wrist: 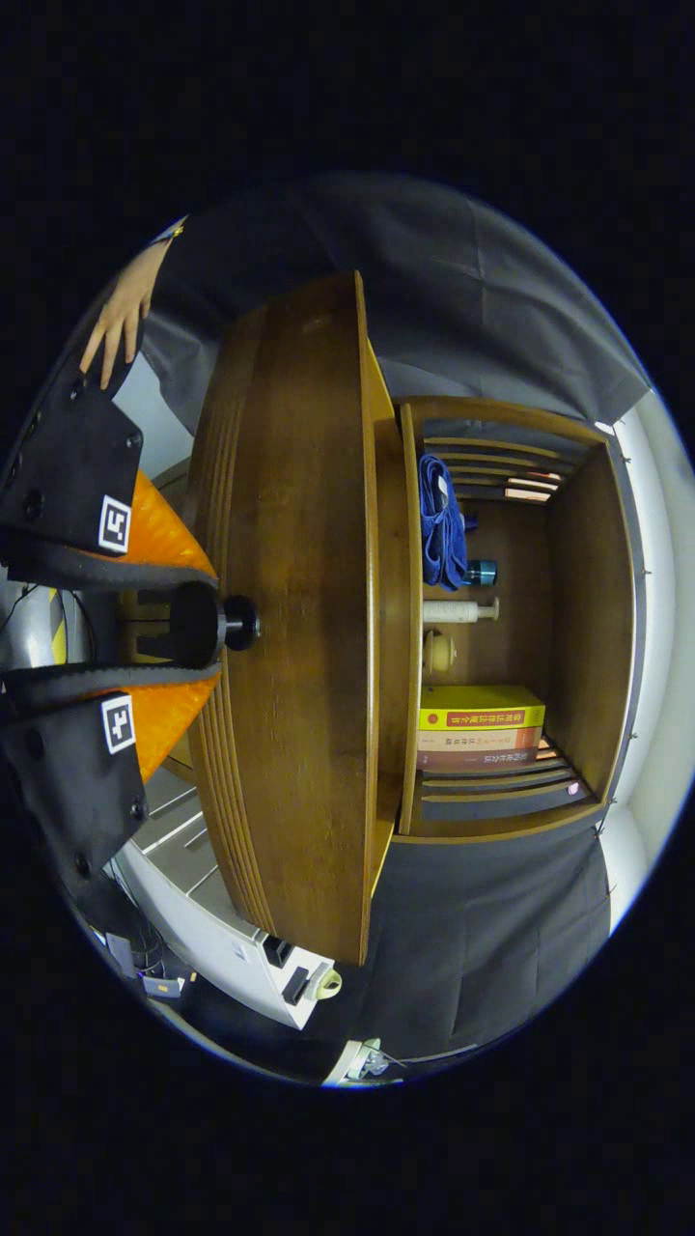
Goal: Pull open the drawer, take out the items inside it, and place them on the countertop above the cabinet.
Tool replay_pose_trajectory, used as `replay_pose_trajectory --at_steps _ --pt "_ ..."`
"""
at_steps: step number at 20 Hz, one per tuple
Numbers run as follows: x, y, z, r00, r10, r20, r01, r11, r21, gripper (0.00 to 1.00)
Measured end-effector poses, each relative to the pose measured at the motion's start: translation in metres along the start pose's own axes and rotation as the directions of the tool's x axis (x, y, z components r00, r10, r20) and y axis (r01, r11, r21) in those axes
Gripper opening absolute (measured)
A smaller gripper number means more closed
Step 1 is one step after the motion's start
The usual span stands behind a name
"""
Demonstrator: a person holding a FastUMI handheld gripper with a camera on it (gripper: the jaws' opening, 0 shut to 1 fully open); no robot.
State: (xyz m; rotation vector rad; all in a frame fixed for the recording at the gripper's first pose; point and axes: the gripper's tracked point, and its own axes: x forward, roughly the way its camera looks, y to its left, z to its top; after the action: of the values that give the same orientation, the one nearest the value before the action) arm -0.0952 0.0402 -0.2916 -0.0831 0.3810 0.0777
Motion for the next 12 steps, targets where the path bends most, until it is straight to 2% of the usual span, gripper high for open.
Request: replay_pose_trajectory --at_steps 2,4,6,10,12 --pt "0.000 -0.001 0.000 1.000 0.000 -0.013 0.000 1.000 0.000 0.40" --pt "-0.002 -0.002 0.000 0.998 -0.007 -0.063 0.009 0.999 0.032 0.47" --pt "-0.008 -0.005 0.019 0.999 -0.017 -0.049 0.020 0.998 0.058 0.57" --pt "-0.026 -0.008 0.071 1.000 0.006 0.006 -0.006 0.997 0.077 0.95" --pt "-0.034 -0.009 0.097 0.999 0.025 0.030 -0.027 0.995 0.094 0.95"
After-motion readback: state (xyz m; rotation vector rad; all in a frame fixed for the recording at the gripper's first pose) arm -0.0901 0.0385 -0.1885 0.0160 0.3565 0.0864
